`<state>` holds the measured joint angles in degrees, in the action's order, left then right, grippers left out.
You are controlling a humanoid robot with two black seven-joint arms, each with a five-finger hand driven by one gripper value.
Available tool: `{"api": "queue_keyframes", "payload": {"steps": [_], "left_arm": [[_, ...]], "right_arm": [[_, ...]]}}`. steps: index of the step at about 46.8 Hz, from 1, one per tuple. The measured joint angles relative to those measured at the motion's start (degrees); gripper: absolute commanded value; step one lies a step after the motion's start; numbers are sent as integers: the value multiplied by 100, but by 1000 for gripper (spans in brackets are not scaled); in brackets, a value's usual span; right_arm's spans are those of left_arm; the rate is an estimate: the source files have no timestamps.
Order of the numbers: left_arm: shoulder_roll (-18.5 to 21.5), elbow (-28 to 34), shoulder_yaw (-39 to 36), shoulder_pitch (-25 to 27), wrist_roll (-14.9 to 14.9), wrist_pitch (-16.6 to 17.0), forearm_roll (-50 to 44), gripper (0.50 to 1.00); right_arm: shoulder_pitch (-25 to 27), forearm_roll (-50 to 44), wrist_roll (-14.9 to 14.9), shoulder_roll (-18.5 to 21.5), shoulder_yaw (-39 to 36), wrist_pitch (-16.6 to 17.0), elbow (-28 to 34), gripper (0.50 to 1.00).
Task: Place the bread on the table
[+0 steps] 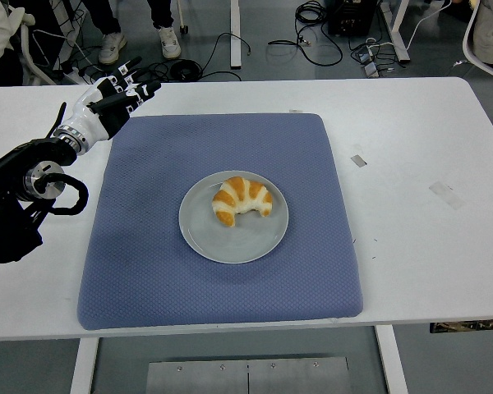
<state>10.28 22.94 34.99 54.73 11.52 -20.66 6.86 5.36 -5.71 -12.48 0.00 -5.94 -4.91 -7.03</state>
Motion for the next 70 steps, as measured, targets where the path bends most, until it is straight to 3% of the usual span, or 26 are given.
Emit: {"api": "queue_keyframes", "payload": {"steps": [14,24,70], "left_arm": [[-1,0,-2,-5,23,-78,-1,983],[-45,-6,-10,-30,-11,146,-8,983],[125,224,211,36,-1,153,-200,981]], "right_arm": [[0,0,0,0,-1,0,0,1000],[0,0,0,0,-1,-2,0,1000],[-5,0,0,0,1,0,0,1000]]}}
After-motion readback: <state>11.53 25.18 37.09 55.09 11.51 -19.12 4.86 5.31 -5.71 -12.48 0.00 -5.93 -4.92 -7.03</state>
